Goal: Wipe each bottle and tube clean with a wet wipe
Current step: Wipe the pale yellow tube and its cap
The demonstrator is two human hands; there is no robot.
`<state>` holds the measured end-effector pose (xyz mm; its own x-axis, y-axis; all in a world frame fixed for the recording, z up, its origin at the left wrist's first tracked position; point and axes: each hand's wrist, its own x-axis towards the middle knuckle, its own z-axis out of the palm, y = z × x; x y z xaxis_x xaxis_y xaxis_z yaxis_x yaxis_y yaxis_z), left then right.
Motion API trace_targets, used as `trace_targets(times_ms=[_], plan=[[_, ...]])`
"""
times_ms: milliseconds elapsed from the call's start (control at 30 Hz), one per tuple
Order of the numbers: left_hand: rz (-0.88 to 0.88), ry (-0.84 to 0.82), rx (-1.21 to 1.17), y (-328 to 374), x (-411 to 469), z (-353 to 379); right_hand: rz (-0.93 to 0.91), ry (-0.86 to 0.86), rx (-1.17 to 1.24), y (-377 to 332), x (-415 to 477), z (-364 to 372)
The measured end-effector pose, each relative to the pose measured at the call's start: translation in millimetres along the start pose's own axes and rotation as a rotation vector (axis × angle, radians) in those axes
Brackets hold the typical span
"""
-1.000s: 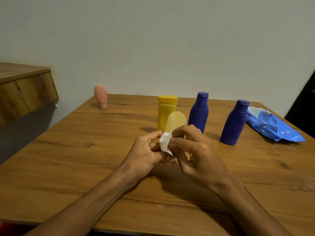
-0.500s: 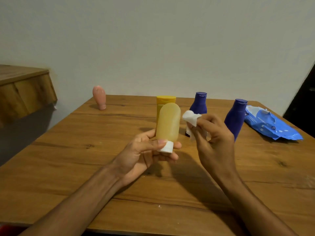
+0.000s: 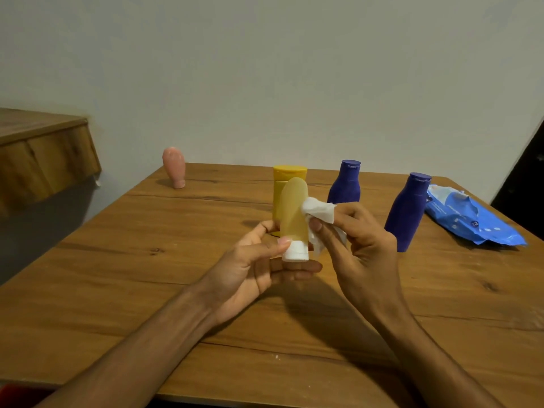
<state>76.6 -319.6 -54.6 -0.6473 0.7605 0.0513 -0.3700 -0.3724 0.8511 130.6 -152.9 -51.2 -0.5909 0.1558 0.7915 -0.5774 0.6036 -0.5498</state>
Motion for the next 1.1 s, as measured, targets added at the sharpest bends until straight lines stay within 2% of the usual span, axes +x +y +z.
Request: trace_targets(times_ms=[233,567,967,1100], plan=[[0.024,0.085,0.233,-4.7,0.1,8.0,-0.017,-0.036,-0.007,0.3,-0.5,1.0],[0.04,0.105,-0.037,-1.5,2.4,0.4,0.037,0.092,-0.022,2.5,0.4,-3.0],[0.037,0.063,-0.089,-0.5,2.1,-1.5,-0.049,-0.068,-0.049,1.3,-2.4,-1.2],[0.06,0.06,-0.012,-1.1,2.1,-1.7,-0.099,-0.086,-0.108,0.7,-2.1,-2.1]])
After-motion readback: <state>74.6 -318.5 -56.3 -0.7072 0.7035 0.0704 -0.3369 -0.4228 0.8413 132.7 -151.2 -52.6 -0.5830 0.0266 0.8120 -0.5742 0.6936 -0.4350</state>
